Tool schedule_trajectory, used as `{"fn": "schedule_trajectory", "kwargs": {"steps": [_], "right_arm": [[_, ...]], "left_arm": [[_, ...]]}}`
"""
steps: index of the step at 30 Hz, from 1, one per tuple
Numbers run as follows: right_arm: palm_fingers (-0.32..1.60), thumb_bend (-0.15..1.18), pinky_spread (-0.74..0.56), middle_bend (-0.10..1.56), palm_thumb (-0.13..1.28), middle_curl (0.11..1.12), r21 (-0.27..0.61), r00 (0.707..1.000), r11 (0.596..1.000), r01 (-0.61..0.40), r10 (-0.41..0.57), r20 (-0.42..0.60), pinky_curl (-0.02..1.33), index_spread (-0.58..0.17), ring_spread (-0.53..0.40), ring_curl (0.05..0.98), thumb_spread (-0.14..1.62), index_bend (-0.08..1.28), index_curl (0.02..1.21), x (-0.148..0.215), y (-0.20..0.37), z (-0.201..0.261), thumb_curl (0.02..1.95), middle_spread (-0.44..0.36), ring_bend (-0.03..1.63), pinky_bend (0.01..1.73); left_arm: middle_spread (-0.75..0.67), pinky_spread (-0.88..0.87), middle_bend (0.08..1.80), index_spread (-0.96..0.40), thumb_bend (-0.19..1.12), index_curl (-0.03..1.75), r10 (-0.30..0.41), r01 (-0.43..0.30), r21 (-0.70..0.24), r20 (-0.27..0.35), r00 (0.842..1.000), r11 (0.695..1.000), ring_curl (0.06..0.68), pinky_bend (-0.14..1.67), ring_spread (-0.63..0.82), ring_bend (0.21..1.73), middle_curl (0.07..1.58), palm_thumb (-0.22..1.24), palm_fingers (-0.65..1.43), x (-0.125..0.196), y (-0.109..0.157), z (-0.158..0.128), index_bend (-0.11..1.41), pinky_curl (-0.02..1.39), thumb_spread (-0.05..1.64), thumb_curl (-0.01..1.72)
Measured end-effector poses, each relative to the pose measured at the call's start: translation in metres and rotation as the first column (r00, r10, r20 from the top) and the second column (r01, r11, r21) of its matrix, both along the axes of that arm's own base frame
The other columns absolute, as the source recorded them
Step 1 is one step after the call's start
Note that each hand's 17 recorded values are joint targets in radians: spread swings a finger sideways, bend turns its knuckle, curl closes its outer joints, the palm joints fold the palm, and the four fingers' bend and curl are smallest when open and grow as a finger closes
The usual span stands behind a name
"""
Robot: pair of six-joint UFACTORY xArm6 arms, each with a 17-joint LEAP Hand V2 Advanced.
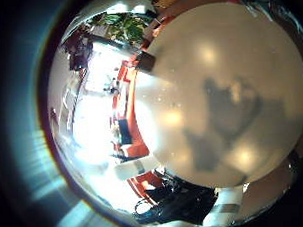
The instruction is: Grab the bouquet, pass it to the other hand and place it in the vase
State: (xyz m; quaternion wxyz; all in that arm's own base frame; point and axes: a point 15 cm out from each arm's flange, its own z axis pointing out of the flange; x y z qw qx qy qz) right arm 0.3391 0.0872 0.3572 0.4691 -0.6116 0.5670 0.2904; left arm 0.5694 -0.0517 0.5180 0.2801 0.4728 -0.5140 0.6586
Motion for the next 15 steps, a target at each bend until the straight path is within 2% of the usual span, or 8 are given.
{"fn": "schedule_trajectory", "kwargs": {"steps": [2,3,4,5,7,9,12,15], "right_arm": [[0.17,-0.02,0.43,0.26,0.70,0.35,0.000,1.000,1.000,-0.002,0.002,0.002,0.28,-0.351,0.106,0.224,1.03,0.17,0.30,0.000,0.000,0.000,0.51,0.012,0.63,0.68],[0.18,-0.02,0.43,0.26,0.70,0.35,-0.001,1.000,1.000,-0.003,0.003,0.002,0.27,-0.351,0.106,0.223,1.03,0.17,0.30,0.000,0.001,0.000,0.51,0.012,0.63,0.68],[0.19,-0.02,0.43,0.25,0.71,0.35,-0.001,1.000,1.000,-0.003,0.003,0.003,0.27,-0.349,0.105,0.222,1.03,0.18,0.30,0.000,0.001,0.000,0.51,0.012,0.62,0.67],[0.19,-0.02,0.44,0.25,0.71,0.35,-0.001,1.000,1.000,-0.004,0.004,0.004,0.27,-0.347,0.104,0.221,1.03,0.18,0.30,0.000,0.001,0.000,0.51,0.012,0.62,0.66],[0.20,-0.02,0.44,0.25,0.71,0.35,-0.002,1.000,1.000,-0.003,0.003,0.008,0.26,-0.345,0.103,0.218,1.03,0.19,0.31,-0.001,0.000,0.001,0.51,0.012,0.61,0.65],[0.23,-0.02,0.44,0.24,0.71,0.34,-0.003,1.000,1.000,-0.006,0.006,0.008,0.25,-0.339,0.103,0.213,1.03,0.20,0.32,-0.001,0.001,0.001,0.51,0.006,0.59,0.64],[0.26,-0.02,0.45,0.21,0.71,0.34,-0.006,1.000,1.000,-0.009,0.009,0.009,0.24,-0.342,0.103,0.206,1.03,0.22,0.34,-0.001,0.001,0.000,0.51,-0.005,0.57,0.61],[0.28,-0.02,0.45,0.19,0.71,0.34,-0.007,1.000,1.000,-0.012,0.012,0.008,0.23,-0.340,0.103,0.203,1.03,0.22,0.35,-0.002,0.002,0.000,0.51,-0.043,0.56,0.60]], "left_arm": [[-0.53,-0.63,1.12,-0.69,-0.11,1.40,-0.005,0.005,0.002,0.008,1.000,1.000,0.580,1.13,-0.39,1.59,1.05,0.75,0.75,-0.001,-0.001,-0.007,0.57,1.17,1.00,0.86],[-0.51,-0.61,1.09,-0.66,-0.14,1.38,-0.020,0.020,0.002,0.010,1.000,1.000,0.573,0.92,-0.40,1.50,1.05,0.61,0.32,-0.003,-0.003,-0.011,0.50,1.14,0.98,0.80],[-0.41,-0.45,0.95,-0.62,-0.15,1.34,-0.047,0.047,-0.005,0.012,0.999,0.999,0.585,0.63,-0.26,1.29,1.03,0.48,-0.30,-0.008,-0.006,-0.015,0.49,1.13,0.97,0.74],[-0.28,-0.33,0.75,-0.55,-0.14,1.29,-0.078,0.078,-0.016,0.011,0.997,0.997,0.525,0.53,-0.11,1.19,0.95,0.39,-0.45,-0.015,-0.009,-0.019,0.36,1.08,0.97,0.69],[-0.03,-0.12,0.49,-0.43,-0.12,1.18,-0.144,0.144,-0.046,0.009,0.990,0.989,0.387,0.40,0.11,1.01,0.83,0.23,-0.56,-0.029,-0.013,-0.024,0.12,0.99,0.94,0.61],[0.16,0.07,0.35,-0.31,-0.09,1.07,-0.179,0.178,-0.068,-0.002,0.984,0.982,0.313,0.30,0.25,0.89,0.72,0.16,-0.47,-0.043,-0.003,-0.031,0.04,0.91,0.92,0.55],[0.36,0.30,0.24,-0.14,-0.06,0.91,-0.141,0.137,-0.056,-0.069,0.988,0.989,0.251,0.21,0.39,0.76,0.61,0.11,-0.38,-0.049,0.026,-0.060,0.01,0.79,0.88,0.50],[0.47,0.44,0.17,-0.01,-0.05,0.76,-0.102,0.094,-0.065,-0.119,0.988,0.993,0.214,0.16,0.48,0.67,0.53,0.10,-0.32,-0.056,0.051,-0.081,0.02,0.68,0.87,0.46]]}}
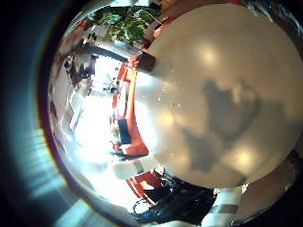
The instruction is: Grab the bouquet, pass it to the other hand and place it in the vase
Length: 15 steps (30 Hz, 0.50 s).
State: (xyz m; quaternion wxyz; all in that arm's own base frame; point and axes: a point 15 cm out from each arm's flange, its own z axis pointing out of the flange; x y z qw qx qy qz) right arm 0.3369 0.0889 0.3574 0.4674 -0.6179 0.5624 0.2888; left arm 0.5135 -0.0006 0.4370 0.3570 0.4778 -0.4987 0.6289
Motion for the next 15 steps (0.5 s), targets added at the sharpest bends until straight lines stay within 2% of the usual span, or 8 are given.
{"fn": "schedule_trajectory", "kwargs": {"steps": [3,7,11,15], "right_arm": [[0.31,-0.02,0.45,0.18,0.71,0.33,0.003,1.000,1.000,-0.003,0.003,0.000,0.22,-0.343,0.095,0.199,1.03,0.23,0.36,0.000,0.001,0.001,0.51,-0.071,0.55,0.58],[0.33,-0.02,0.46,0.18,0.71,0.33,0.005,1.000,1.000,-0.020,0.020,0.002,0.21,-0.345,0.090,0.197,1.03,0.23,0.37,-0.002,0.007,0.003,0.50,-0.078,0.54,0.56],[0.35,-0.02,0.46,0.19,0.71,0.33,-0.001,1.000,1.000,-0.021,0.021,0.019,0.20,-0.344,0.082,0.193,1.03,0.23,0.38,-0.004,0.008,0.007,0.50,-0.060,0.52,0.54],[0.37,-0.02,0.46,0.19,0.71,0.32,-0.001,0.999,1.000,-0.024,0.024,0.023,0.20,-0.345,0.069,0.192,1.03,0.23,0.39,-0.005,0.008,0.007,0.50,-0.057,0.52,0.54]], "left_arm": [[0.53,0.53,0.15,0.09,-0.03,0.63,0.021,-0.020,0.014,-0.077,0.997,1.000,0.191,0.16,0.54,0.61,0.47,0.12,-0.28,-0.005,0.017,-0.011,0.06,0.60,0.87,0.43],[0.58,0.59,0.14,0.18,-0.03,0.53,0.015,0.009,0.110,-0.215,0.976,0.994,0.168,0.15,0.61,0.55,0.40,0.14,-0.25,-0.012,0.036,-0.031,0.11,0.51,0.88,0.40],[0.60,0.61,0.14,0.22,-0.03,0.45,0.061,-0.028,0.133,-0.254,0.965,0.991,0.157,0.16,0.65,0.50,0.34,0.14,-0.22,-0.011,0.065,-0.035,0.12,0.45,0.89,0.38],[0.62,0.62,0.14,0.25,-0.02,0.40,0.078,-0.027,0.163,-0.321,0.944,0.986,0.150,0.16,0.67,0.46,0.28,0.19,-0.19,-0.010,0.070,-0.035,0.15,0.40,0.92,0.37]]}}
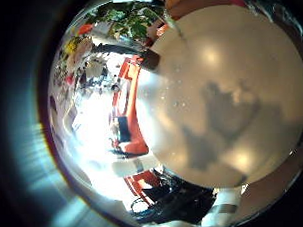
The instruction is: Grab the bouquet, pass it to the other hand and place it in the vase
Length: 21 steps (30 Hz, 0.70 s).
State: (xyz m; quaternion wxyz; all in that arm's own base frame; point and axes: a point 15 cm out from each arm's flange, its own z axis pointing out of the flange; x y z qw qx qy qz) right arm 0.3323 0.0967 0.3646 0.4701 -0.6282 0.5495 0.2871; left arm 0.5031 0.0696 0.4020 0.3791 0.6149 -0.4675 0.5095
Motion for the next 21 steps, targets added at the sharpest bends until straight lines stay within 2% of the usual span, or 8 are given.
{"fn": "schedule_trajectory", "kwargs": {"steps": [5,7,10,14,18,21], "right_arm": [[0.38,-0.02,0.46,0.19,0.71,0.32,-0.002,1.000,1.000,-0.018,0.018,0.024,0.19,-0.352,0.055,0.190,1.03,0.23,0.40,-0.001,0.002,0.001,0.51,-0.065,0.51,0.52],[0.39,-0.02,0.46,0.19,0.71,0.32,-0.003,0.999,1.000,-0.023,0.023,0.030,0.18,-0.352,0.049,0.189,1.03,0.22,0.40,-0.002,0.002,0.001,0.51,-0.055,0.51,0.52],[0.40,-0.02,0.46,0.19,0.73,0.32,0.000,0.998,0.999,-0.046,0.046,0.032,0.18,-0.354,0.044,0.187,1.02,0.22,0.40,-0.007,0.004,0.001,0.51,-0.046,0.50,0.51],[0.41,-0.02,0.46,0.19,0.73,0.32,-0.027,0.998,0.999,-0.038,0.039,0.047,0.17,-0.357,0.040,0.187,1.02,0.21,0.41,-0.011,-0.010,-0.001,0.52,-0.035,0.50,0.50],[0.41,-0.02,0.46,0.19,0.75,0.32,-0.077,0.998,0.997,-0.030,0.034,0.060,0.17,-0.358,0.045,0.187,1.01,0.20,0.41,-0.018,-0.020,-0.002,0.52,-0.032,0.49,0.50],[0.41,-0.02,0.46,0.19,0.75,0.32,-0.104,0.997,0.994,-0.026,0.032,0.064,0.16,-0.359,0.047,0.187,1.01,0.20,0.41,-0.021,-0.025,-0.003,0.53,-0.025,0.49,0.49]], "left_arm": [[0.62,0.63,0.14,0.27,-0.02,0.36,0.002,0.023,0.181,-0.134,0.991,0.983,0.146,0.16,0.70,0.43,0.23,0.24,-0.17,-0.005,0.010,-0.004,0.16,0.34,0.96,0.36],[0.62,0.64,0.14,0.27,-0.01,0.35,0.023,0.013,0.229,-0.153,0.988,0.973,0.145,0.17,0.70,0.42,0.22,0.27,-0.16,-0.006,0.011,0.005,0.16,0.33,0.97,0.36],[0.63,0.64,0.14,0.27,-0.01,0.34,0.033,0.005,0.273,-0.133,0.991,0.962,0.149,0.17,0.71,0.41,0.19,0.33,-0.15,-0.015,0.010,0.021,0.16,0.31,1.00,0.36],[0.63,0.64,0.15,0.26,-0.01,0.32,0.045,0.009,0.331,-0.155,0.987,0.944,0.152,0.18,0.71,0.39,0.17,0.39,-0.14,-0.038,0.005,0.020,0.16,0.29,1.02,0.36],[0.63,0.63,0.15,0.25,-0.02,0.31,0.094,-0.043,0.367,-0.122,0.988,0.929,0.157,0.18,0.72,0.39,0.16,0.41,-0.13,-0.049,0.008,0.023,0.15,0.28,1.03,0.37],[0.63,0.63,0.16,0.24,-0.02,0.30,0.115,-0.071,0.361,-0.101,0.988,0.930,0.162,0.18,0.71,0.39,0.15,0.43,-0.13,-0.050,0.004,0.034,0.15,0.28,1.04,0.37]]}}
